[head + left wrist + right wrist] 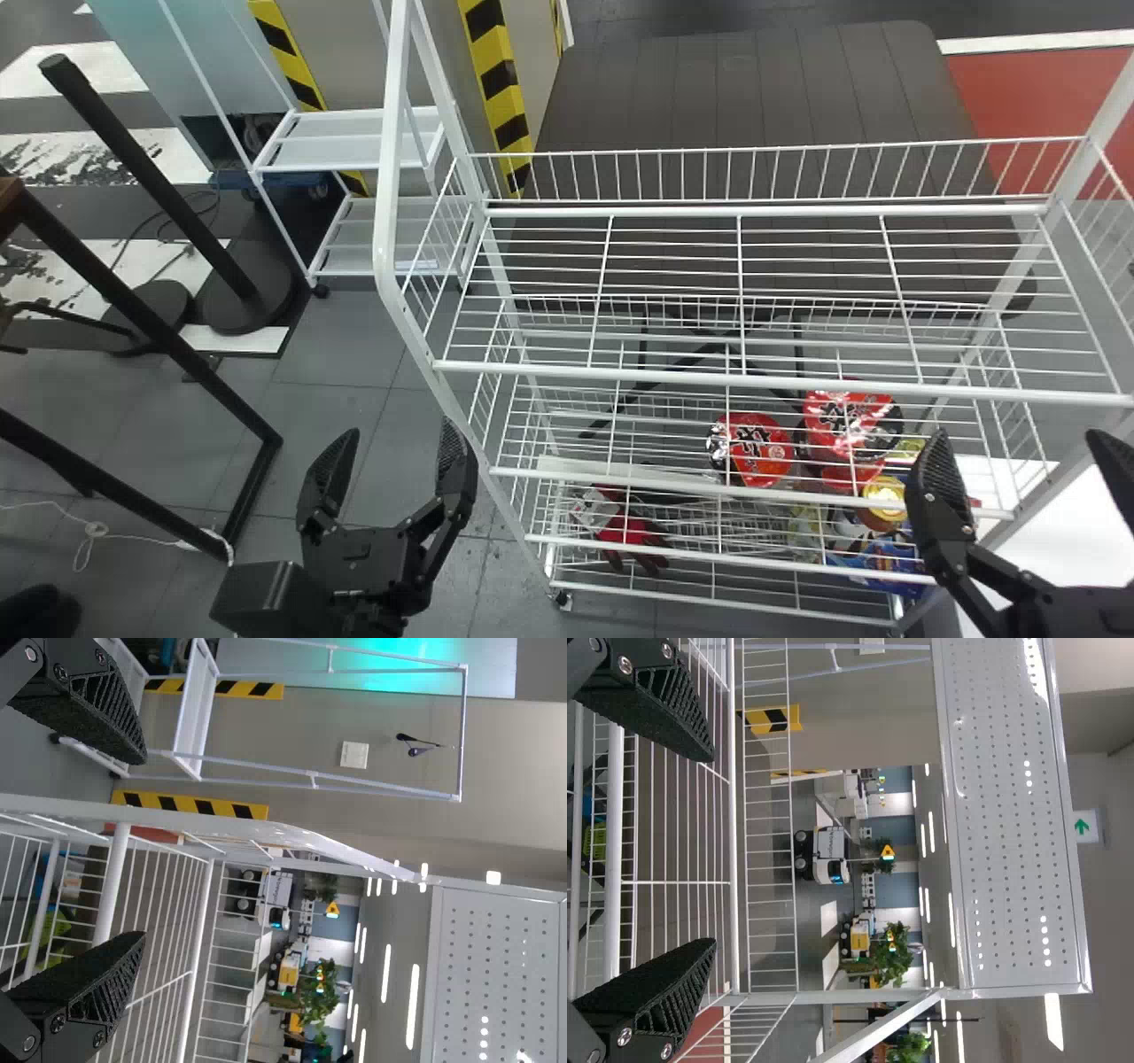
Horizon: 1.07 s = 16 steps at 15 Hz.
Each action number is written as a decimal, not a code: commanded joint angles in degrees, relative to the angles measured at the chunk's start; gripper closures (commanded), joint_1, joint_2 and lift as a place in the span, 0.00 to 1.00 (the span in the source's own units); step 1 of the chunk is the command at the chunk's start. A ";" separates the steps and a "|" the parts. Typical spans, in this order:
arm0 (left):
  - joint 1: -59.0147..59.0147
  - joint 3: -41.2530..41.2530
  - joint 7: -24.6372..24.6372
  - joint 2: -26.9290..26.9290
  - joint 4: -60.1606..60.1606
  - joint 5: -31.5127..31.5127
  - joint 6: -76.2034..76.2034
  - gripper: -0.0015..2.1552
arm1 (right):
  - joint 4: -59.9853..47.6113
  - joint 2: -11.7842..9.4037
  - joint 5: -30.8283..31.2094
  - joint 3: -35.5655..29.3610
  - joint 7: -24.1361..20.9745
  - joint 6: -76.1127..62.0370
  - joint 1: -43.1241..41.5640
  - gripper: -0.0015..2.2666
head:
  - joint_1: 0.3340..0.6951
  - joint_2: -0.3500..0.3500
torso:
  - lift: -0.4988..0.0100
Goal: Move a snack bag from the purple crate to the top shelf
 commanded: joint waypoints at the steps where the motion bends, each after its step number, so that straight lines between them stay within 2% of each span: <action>1: -0.05 0.00 0.00 0.00 0.08 0.00 0.05 0.06 | 0.04 -0.07 -0.01 0.21 -0.24 0.04 -0.11 0.02 | 1.00 0.75 | 0.94; 16: -0.05 -0.44 0.61 0.00 -0.09 -0.44 0.57 0.06 | 0.31 -0.51 0.08 0.21 -0.24 0.04 -0.46 0.02 | 1.00 0.74 | 0.82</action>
